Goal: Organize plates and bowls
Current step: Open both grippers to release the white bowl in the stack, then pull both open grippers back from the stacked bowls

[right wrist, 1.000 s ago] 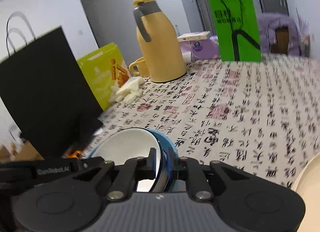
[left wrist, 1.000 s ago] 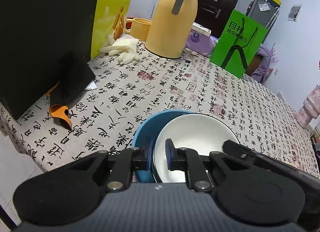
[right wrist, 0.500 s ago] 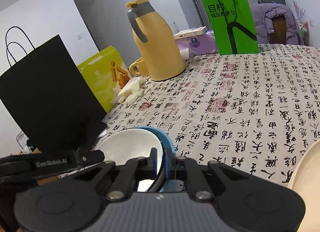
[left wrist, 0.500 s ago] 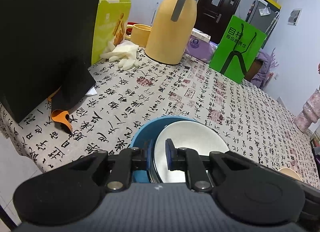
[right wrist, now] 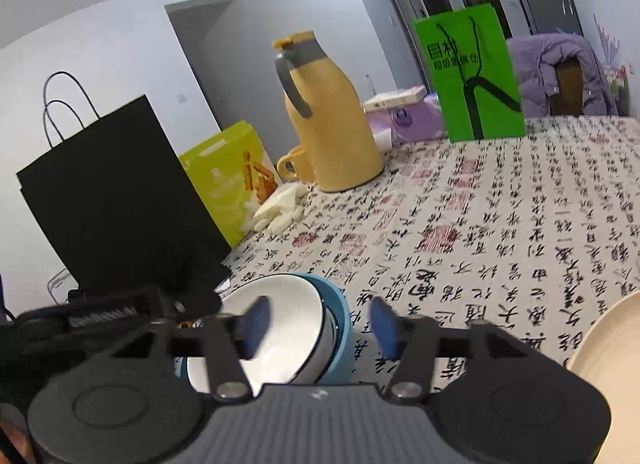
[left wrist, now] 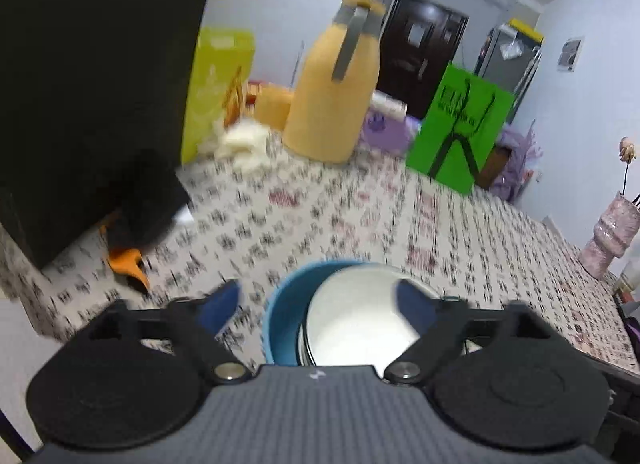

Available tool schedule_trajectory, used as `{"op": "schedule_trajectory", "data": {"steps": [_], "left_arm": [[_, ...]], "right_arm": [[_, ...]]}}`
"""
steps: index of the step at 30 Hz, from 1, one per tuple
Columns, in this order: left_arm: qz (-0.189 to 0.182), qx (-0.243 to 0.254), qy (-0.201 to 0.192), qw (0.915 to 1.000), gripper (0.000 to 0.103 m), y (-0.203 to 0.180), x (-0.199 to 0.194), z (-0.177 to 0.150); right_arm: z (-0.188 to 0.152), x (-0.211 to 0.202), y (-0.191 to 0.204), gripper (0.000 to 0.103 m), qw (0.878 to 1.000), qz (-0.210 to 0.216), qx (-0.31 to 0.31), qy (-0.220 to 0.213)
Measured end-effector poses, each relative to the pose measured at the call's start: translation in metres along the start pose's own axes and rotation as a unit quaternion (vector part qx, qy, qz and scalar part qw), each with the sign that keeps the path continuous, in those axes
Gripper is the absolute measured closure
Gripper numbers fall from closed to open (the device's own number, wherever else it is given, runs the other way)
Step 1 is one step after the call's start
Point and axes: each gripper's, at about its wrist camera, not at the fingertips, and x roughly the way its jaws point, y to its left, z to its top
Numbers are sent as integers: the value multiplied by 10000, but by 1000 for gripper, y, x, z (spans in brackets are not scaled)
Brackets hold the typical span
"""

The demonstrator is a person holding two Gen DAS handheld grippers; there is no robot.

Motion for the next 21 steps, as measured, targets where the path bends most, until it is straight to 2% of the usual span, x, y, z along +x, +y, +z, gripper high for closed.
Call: {"op": "schedule_trajectory", "data": {"steps": [1,2,3,6,12,17,21], "left_arm": [[-4,56,-144,9999,0,0,-5,-1],[-30,108,-286,9995,0,0,-10,-2],[-49,144,-399,9991,0,0,-14,-3],[-21,154,-574,9982,0,2,-23,-7],[5,149,-831,9964,0,10,-43,-19],[106,410,-1136,9926,0,8,-59,-32],[94,450,-1158,9922,0,8,-68,-39]], "right_arm": [[-1,-3,0,18,10000,1,-56,-53],[-3,-7,0,4,9999,-8,-125,-112],[-5,-11,1,0,9996,-49,-202,-169],[-12,-24,3,0,9985,-153,-440,-303],[-22,-45,-1,0,9974,-193,-498,-478],[-32,-65,4,0,9947,-192,-711,-719],[-38,-77,9,0,9922,-307,-861,-850]]}}
